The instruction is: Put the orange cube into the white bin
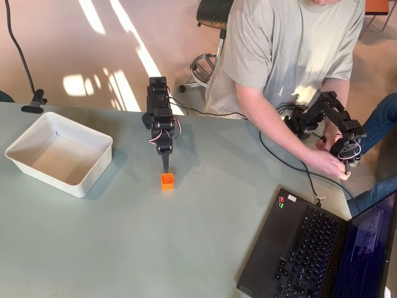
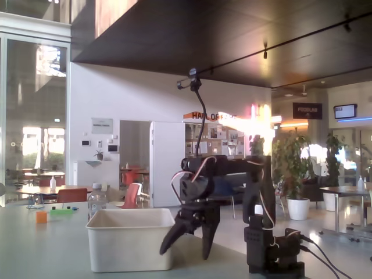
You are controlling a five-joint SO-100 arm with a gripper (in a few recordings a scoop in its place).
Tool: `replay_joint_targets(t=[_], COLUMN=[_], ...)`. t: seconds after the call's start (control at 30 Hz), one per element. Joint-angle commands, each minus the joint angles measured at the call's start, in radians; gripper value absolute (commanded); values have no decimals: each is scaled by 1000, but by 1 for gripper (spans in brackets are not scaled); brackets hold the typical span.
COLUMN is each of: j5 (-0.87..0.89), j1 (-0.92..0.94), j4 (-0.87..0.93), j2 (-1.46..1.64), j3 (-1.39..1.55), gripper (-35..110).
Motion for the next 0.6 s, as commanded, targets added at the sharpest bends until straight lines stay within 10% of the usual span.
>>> replay_joint_targets(t=[0.0, 0.57], j5=[3, 95], j1=[-5, -78], j4=[12, 8], j2=[-32, -370], j3=[-95, -305], gripper=[78, 79])
